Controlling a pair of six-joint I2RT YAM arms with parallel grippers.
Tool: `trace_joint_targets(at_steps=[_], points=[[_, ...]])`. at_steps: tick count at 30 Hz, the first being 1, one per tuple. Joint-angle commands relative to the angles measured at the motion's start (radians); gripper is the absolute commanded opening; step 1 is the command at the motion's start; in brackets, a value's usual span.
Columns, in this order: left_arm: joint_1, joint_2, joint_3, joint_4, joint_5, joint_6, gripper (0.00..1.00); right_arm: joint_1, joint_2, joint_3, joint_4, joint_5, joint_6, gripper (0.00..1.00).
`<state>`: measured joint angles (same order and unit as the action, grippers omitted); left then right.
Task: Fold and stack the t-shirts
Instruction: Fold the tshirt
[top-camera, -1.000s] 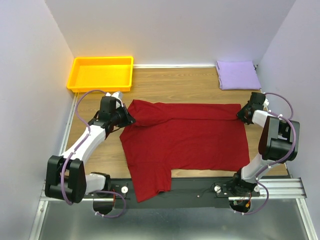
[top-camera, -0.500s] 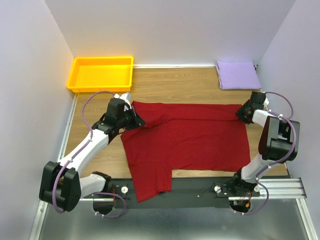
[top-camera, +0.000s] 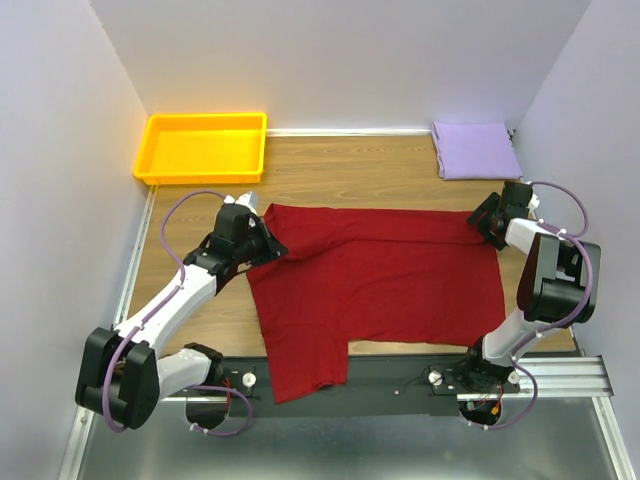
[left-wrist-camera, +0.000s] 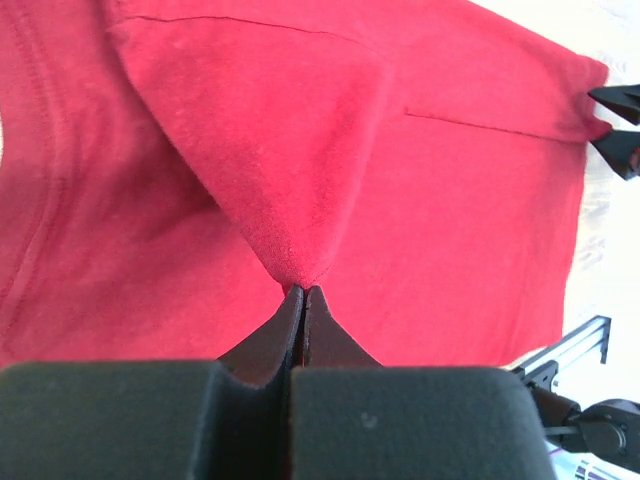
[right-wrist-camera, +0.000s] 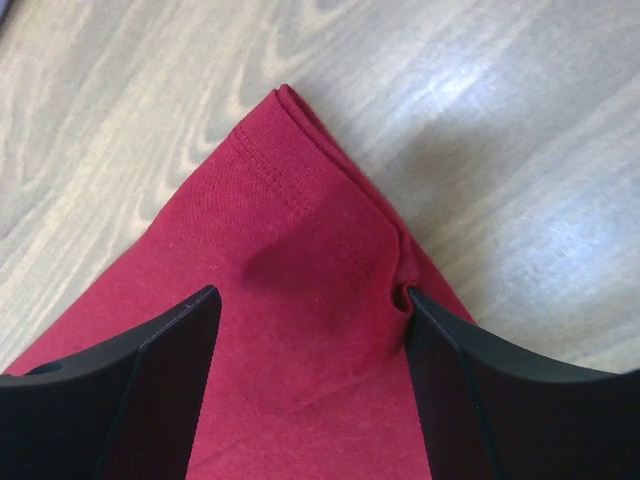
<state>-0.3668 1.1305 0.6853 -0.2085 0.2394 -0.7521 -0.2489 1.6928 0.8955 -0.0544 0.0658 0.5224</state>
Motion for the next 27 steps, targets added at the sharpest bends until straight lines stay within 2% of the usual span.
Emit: trace_joint_targets(at_steps=[1,7,11,17,20,23,26,27], points=[[-0.003,0.014,-0.007,0.031,-0.038,-0.007,0.00,-0.010,-0.033,0.013,-0.116,0.074,-0.027,0.79],[-0.004,0.038,0.011,0.035,-0.038,0.004,0.00,0.005,-0.113,0.046,-0.180,0.143,-0.015,0.82],[-0.012,0.032,-0.003,0.041,-0.038,-0.006,0.00,0.007,-0.140,0.063,-0.209,0.193,-0.019,0.89],[-0.012,0.037,-0.001,0.057,-0.038,-0.009,0.00,0.029,-0.179,0.059,-0.222,0.287,-0.059,0.89],[-0.012,0.066,0.055,0.064,-0.048,0.011,0.00,0.103,-0.194,0.080,-0.219,0.299,-0.108,0.88],[-0.014,0.148,0.135,0.069,-0.070,0.049,0.00,0.245,-0.197,0.111,-0.206,0.298,-0.171,0.86],[-0.011,0.242,0.238,0.066,-0.091,0.092,0.00,0.350,-0.206,0.117,-0.164,0.220,-0.247,0.82],[-0.011,0.268,0.264,0.064,-0.095,0.100,0.00,0.403,-0.211,0.112,-0.147,0.127,-0.272,0.75]])
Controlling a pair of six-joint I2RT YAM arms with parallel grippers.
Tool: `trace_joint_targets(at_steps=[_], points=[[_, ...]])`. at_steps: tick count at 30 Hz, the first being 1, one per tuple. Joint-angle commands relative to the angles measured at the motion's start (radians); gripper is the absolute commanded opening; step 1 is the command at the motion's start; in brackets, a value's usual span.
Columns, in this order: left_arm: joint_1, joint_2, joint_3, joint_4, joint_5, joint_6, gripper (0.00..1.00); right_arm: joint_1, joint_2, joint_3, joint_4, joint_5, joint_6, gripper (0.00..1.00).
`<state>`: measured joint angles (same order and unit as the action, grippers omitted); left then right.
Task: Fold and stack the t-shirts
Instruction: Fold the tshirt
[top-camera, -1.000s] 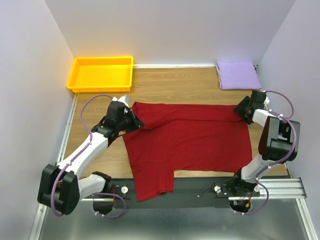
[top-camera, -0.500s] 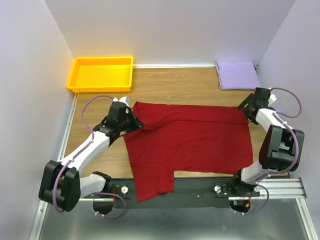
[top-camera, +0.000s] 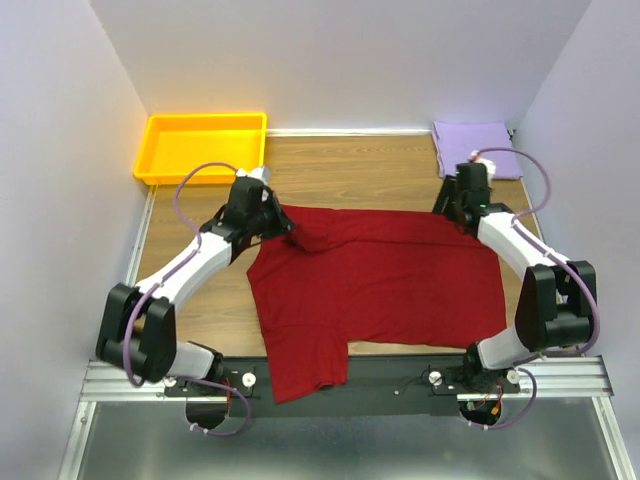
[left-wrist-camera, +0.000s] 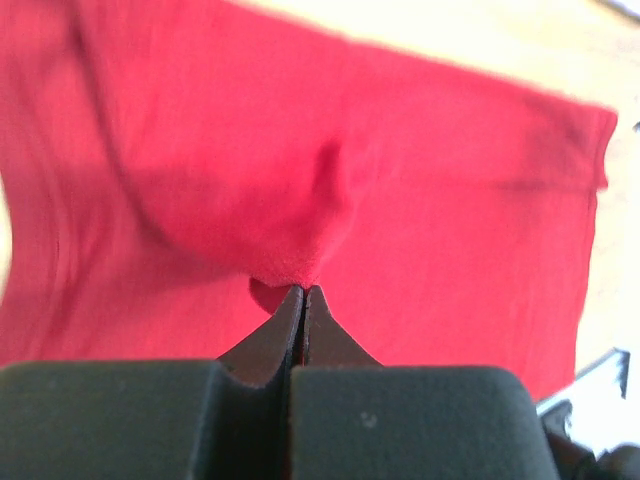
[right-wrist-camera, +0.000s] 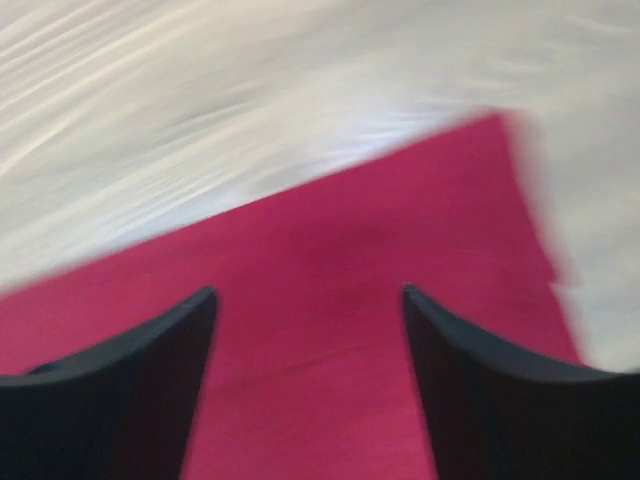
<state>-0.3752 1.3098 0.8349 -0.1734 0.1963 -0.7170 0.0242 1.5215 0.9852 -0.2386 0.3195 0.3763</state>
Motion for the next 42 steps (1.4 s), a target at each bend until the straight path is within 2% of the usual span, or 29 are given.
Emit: trace_joint_targets(at_steps=[1,6,12,16,19,25,33,42], points=[[-0.002,0.113,0.142,0.029,-0.058,0.074,0.00,0.157,-0.044,0.017,0.068,-0.195,-0.158,0.70],[0.002,0.310,0.324,0.019,-0.103,0.131,0.00,0.339,-0.015,0.024,0.082,-0.371,-0.275,0.64],[0.012,0.506,0.501,0.014,-0.113,0.152,0.00,0.505,0.078,0.036,0.142,-0.442,-0.352,0.63],[0.016,0.600,0.579,0.009,-0.120,0.163,0.00,0.615,0.150,0.061,0.229,-0.476,-0.347,0.55],[0.025,0.654,0.627,0.005,-0.129,0.166,0.00,0.675,0.222,0.110,0.271,-0.479,-0.350,0.54],[0.030,0.706,0.671,0.011,-0.136,0.168,0.00,0.729,0.336,0.171,0.315,-0.456,-0.366,0.50],[0.030,0.723,0.650,0.026,-0.121,0.168,0.00,0.730,0.452,0.260,0.338,-0.418,-0.412,0.43],[0.030,0.718,0.636,0.035,-0.109,0.168,0.00,0.730,0.526,0.308,0.351,-0.324,-0.425,0.41]])
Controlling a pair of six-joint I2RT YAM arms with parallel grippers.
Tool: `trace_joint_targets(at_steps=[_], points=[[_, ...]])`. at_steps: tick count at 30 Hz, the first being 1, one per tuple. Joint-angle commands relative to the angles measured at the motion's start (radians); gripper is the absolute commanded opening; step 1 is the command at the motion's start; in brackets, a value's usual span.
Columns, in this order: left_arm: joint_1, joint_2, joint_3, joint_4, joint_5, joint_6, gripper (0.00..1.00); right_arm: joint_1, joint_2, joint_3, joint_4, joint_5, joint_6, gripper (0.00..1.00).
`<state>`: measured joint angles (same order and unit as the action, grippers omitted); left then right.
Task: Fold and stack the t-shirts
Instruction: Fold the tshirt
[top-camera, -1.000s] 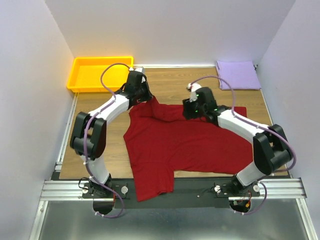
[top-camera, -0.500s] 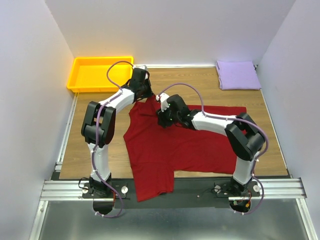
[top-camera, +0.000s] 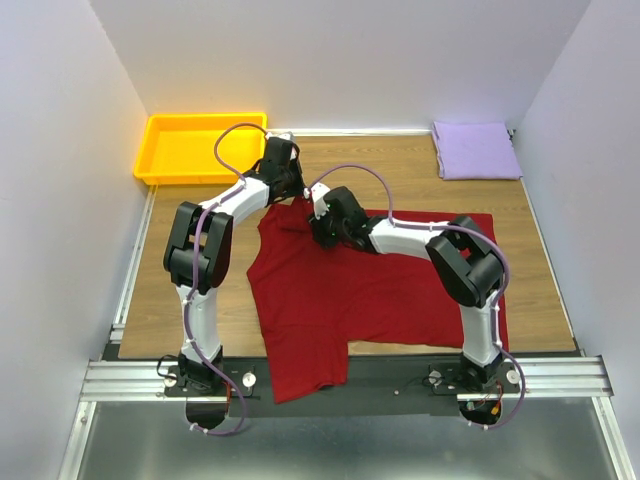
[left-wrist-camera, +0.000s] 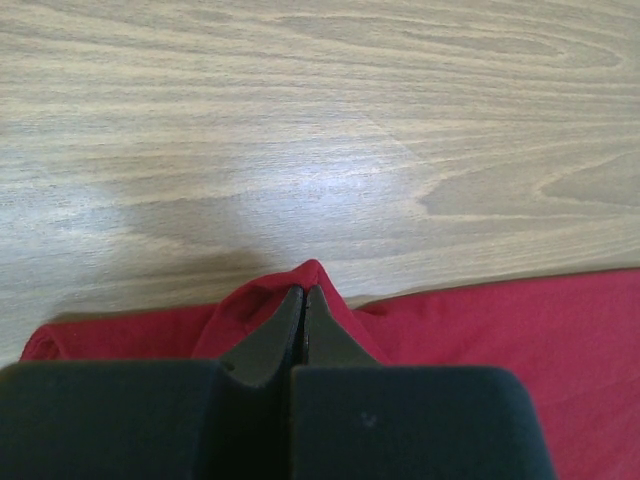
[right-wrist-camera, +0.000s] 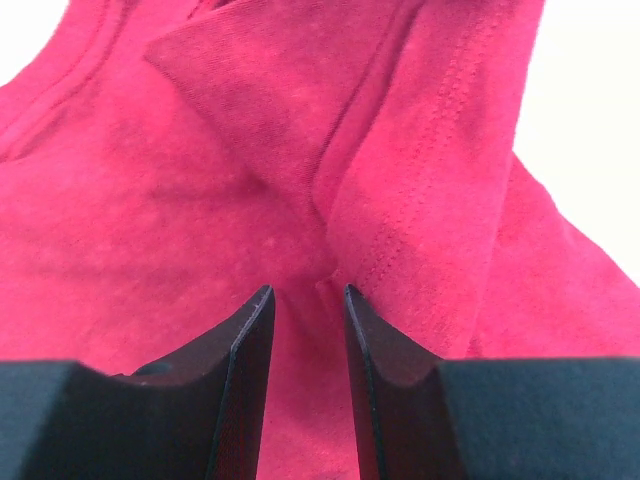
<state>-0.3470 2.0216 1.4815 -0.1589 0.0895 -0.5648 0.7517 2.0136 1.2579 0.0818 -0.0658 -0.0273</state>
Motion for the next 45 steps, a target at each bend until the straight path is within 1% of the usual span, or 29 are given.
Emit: trace_joint_targets(at_steps=[1,3,7,12,15,16,18,23,24,26,27,32,33,38,45], points=[[0.002,0.006,-0.010,0.019,-0.001,0.017,0.00,0.003,0.039,0.035,0.030,0.061,-0.023,0.41],[0.002,0.006,-0.013,0.021,0.001,0.016,0.00,0.003,0.054,0.043,0.029,0.087,-0.025,0.41],[0.002,0.006,-0.017,0.021,0.004,0.017,0.00,0.003,0.079,0.041,0.029,0.086,-0.019,0.39],[0.002,0.008,-0.023,0.024,0.006,0.016,0.00,0.003,0.083,0.032,0.029,0.101,-0.020,0.28],[0.002,0.005,-0.021,0.022,0.010,0.016,0.00,0.003,0.071,0.026,0.029,0.106,-0.025,0.25],[0.003,0.005,-0.021,0.024,0.012,0.017,0.00,0.003,0.057,0.023,0.029,0.103,-0.025,0.20],[0.003,-0.004,-0.020,0.022,0.012,0.017,0.00,0.003,0.045,0.021,0.029,0.098,-0.032,0.18],[0.003,-0.029,-0.013,0.010,0.009,0.019,0.00,0.001,-0.010,0.008,0.024,0.072,-0.049,0.17],[0.003,-0.038,-0.012,0.009,0.007,0.020,0.00,0.001,-0.018,0.005,0.022,0.070,-0.052,0.12],[0.003,-0.046,-0.012,0.001,0.003,0.022,0.00,0.002,-0.039,-0.002,0.018,0.041,-0.054,0.09],[0.003,-0.053,-0.012,-0.002,0.004,0.022,0.00,0.001,-0.047,-0.005,0.012,0.032,-0.056,0.04],[0.003,-0.076,-0.020,-0.014,0.001,0.026,0.00,0.003,-0.082,-0.014,-0.017,0.001,-0.062,0.03],[0.003,-0.086,-0.026,-0.022,0.001,0.026,0.00,0.003,-0.096,-0.020,-0.030,-0.006,-0.063,0.01],[0.003,-0.145,-0.069,-0.045,0.019,0.025,0.00,0.003,-0.150,-0.044,-0.079,-0.064,-0.086,0.01],[0.003,-0.305,-0.231,-0.079,0.013,0.040,0.00,0.003,-0.248,-0.118,-0.155,-0.111,-0.126,0.01]])
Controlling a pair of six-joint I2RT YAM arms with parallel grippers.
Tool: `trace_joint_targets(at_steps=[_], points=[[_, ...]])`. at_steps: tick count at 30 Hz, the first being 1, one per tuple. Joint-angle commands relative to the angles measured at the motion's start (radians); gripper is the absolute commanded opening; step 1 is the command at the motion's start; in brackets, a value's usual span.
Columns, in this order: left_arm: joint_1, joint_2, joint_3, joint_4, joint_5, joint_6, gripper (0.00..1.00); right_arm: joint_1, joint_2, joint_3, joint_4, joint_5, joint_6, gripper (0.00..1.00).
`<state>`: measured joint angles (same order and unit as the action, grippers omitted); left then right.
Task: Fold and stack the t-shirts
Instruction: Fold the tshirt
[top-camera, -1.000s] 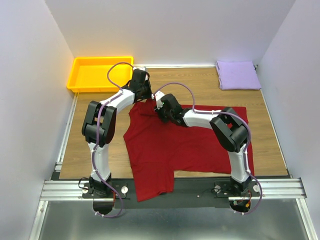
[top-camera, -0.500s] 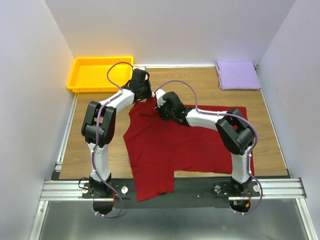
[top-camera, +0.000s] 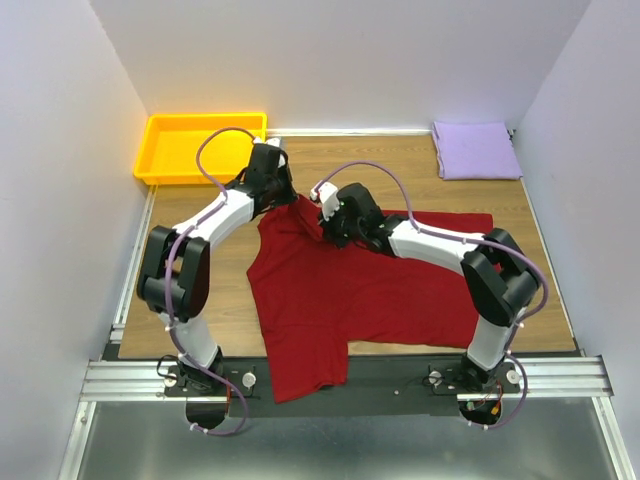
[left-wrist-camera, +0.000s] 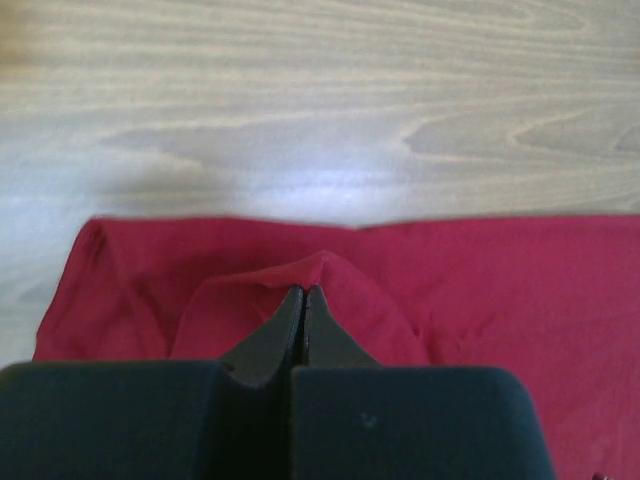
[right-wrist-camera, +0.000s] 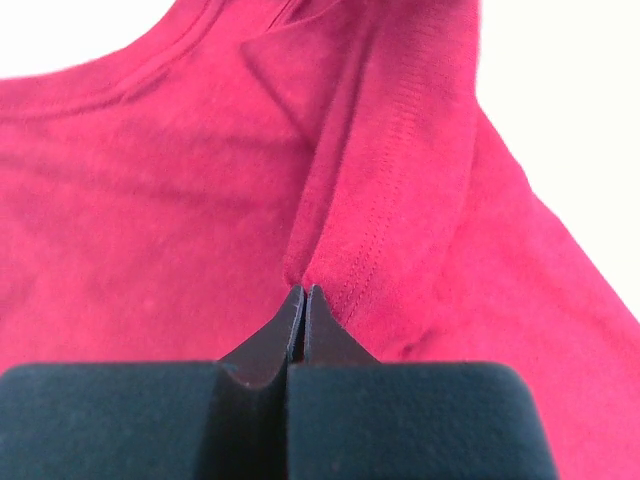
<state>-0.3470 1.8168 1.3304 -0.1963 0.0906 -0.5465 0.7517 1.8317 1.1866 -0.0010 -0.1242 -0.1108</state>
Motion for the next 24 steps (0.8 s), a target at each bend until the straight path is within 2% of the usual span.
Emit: trace_joint_targets(at_steps=[1,12,24], points=[[0.003,-0.115,-0.098,-0.048,0.018,0.023,0.00,0.002,-0.075,-0.053,-0.086,-0.052,-0.049,0.01],[-0.001,-0.367,-0.374,-0.110,0.064,0.022,0.00,0.001,-0.137,-0.102,-0.201,-0.101,-0.076,0.01],[-0.015,-0.447,-0.514,-0.143,0.149,-0.018,0.00,0.001,-0.186,-0.113,-0.272,-0.132,-0.092,0.01]])
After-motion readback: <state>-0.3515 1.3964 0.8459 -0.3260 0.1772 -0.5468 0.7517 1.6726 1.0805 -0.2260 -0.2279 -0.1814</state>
